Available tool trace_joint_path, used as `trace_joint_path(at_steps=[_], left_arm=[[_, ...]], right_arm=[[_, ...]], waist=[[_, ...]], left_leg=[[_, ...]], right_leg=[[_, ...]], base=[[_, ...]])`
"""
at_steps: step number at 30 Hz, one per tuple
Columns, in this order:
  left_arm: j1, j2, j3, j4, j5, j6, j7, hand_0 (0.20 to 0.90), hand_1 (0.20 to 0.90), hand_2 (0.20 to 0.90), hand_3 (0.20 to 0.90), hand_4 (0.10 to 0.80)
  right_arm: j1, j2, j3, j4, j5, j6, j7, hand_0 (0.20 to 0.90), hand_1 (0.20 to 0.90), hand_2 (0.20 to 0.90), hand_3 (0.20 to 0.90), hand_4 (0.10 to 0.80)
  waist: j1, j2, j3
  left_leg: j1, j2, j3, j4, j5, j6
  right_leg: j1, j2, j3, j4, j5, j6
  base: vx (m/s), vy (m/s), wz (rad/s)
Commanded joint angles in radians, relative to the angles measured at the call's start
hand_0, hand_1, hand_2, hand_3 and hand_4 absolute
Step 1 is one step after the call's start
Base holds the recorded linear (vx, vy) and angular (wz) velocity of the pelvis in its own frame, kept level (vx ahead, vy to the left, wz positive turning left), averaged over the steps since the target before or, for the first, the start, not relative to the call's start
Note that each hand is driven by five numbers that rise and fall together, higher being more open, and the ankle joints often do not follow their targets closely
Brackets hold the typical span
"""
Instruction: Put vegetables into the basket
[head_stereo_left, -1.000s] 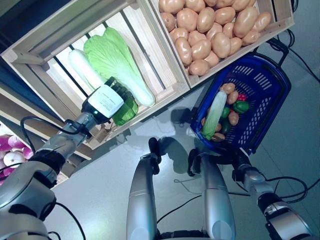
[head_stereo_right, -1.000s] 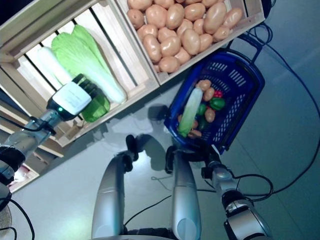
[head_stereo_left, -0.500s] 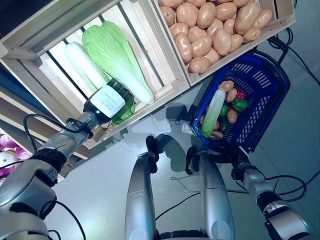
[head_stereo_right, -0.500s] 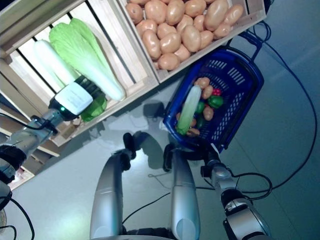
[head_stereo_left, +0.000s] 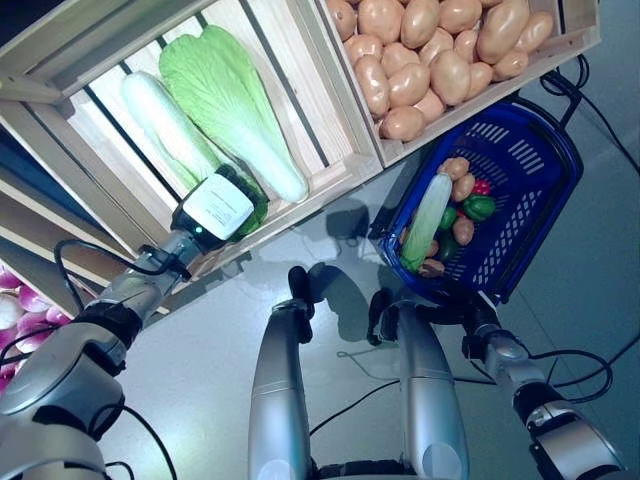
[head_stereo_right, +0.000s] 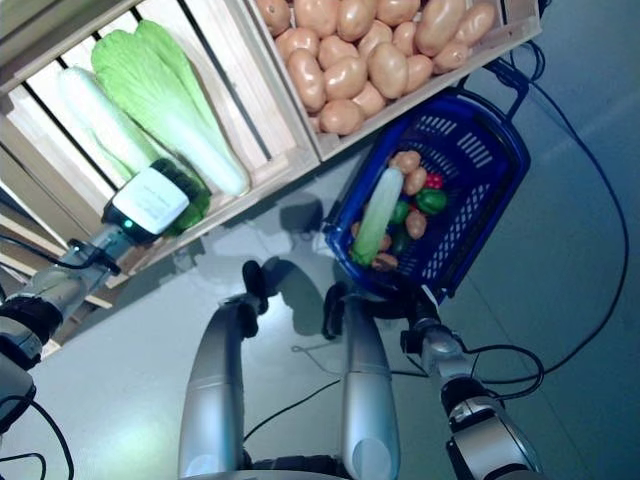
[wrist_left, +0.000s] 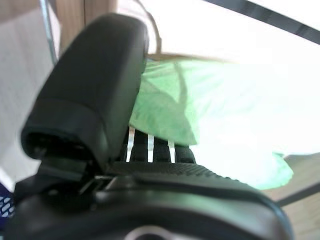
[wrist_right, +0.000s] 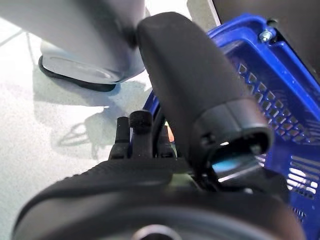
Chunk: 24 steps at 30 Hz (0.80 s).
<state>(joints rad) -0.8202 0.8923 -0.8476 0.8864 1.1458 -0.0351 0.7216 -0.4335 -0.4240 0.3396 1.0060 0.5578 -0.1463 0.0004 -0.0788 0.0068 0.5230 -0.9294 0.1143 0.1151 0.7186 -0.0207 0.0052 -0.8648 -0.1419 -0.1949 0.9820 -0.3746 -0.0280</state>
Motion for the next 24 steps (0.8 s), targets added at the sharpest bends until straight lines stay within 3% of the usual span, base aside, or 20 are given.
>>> trace_joint_path(at_steps=[1,6,9,11,13,20,24], left_arm=[[-0.009,0.014,0.072,-0.001,-0.022,0.045,0.055,0.300,0.300,0.300,0.300,0.400],[-0.006,0.014,0.077,-0.003,-0.082,0.049,0.043,0.300,0.300,0.300,0.300,0.400],[0.019,0.010,0.096,-0.021,-0.144,0.052,0.030,0.300,0.300,0.300,0.300,0.400],[0.053,0.007,0.117,-0.045,-0.173,0.009,0.061,0.300,0.300,0.300,0.300,0.400],[0.093,-0.007,0.149,-0.075,-0.226,-0.014,0.121,0.300,0.300,0.300,0.300,0.400],[0.260,-0.082,0.313,-0.161,-0.438,-0.095,0.226,0.300,0.300,0.300,0.300,0.400],[0.371,-0.141,0.408,-0.242,-0.493,-0.155,0.269,0.300,0.300,0.300,0.300,0.400]], right_arm=[[0.036,-0.024,-0.004,0.004,0.034,-0.007,-0.048,0.900,0.900,0.900,0.900,0.800],[0.045,-0.024,-0.001,-0.001,0.042,-0.004,-0.049,0.900,0.900,0.900,0.900,0.800],[0.053,-0.019,-0.002,-0.004,0.014,-0.001,-0.050,0.900,0.900,0.900,0.900,0.800],[0.059,-0.017,0.003,-0.006,0.036,-0.009,-0.063,0.900,0.900,0.900,0.900,0.800],[0.065,-0.010,-0.002,-0.011,0.037,-0.006,-0.080,0.900,0.900,0.900,0.900,0.800],[0.136,0.009,-0.029,0.032,0.007,-0.036,-0.080,0.900,0.900,0.900,0.900,0.800],[0.202,0.027,-0.052,0.027,-0.005,-0.046,-0.086,0.900,0.900,0.900,0.900,0.800]], waist=[[0.023,0.003,-0.003],[0.020,0.001,-0.003],[0.019,0.001,-0.003],[0.022,0.000,-0.003],[0.025,-0.003,-0.003],[0.045,-0.002,-0.073],[0.063,-0.002,-0.119]], left_leg=[[0.052,0.018,0.016,0.089,-0.190,-0.032],[0.082,0.021,0.021,0.066,-0.182,-0.037],[0.125,0.020,0.021,0.024,-0.164,-0.055],[0.172,0.015,0.023,-0.028,-0.143,-0.065],[0.216,0.003,0.021,-0.102,-0.091,-0.067],[0.376,-0.023,0.032,-0.297,-0.021,-0.080],[0.474,-0.033,0.032,-0.416,0.014,-0.083]], right_leg=[[0.006,0.001,0.029,-0.111,0.140,0.036],[0.033,0.001,0.028,-0.130,0.143,0.040],[0.081,0.002,0.034,-0.186,0.160,0.051],[0.132,0.006,0.036,-0.250,0.173,0.054],[0.182,0.016,0.032,-0.333,0.214,0.049],[0.363,0.033,0.022,-0.556,0.259,0.058],[0.475,0.038,-0.011,-0.676,0.281,0.063]], base=[[0.000,0.000,0.00],[0.001,-0.011,0.02],[0.045,-0.050,0.00],[0.001,-0.055,0.00],[-0.031,-0.059,0.00],[0.073,-0.033,-0.03],[0.068,-0.035,-0.01]])
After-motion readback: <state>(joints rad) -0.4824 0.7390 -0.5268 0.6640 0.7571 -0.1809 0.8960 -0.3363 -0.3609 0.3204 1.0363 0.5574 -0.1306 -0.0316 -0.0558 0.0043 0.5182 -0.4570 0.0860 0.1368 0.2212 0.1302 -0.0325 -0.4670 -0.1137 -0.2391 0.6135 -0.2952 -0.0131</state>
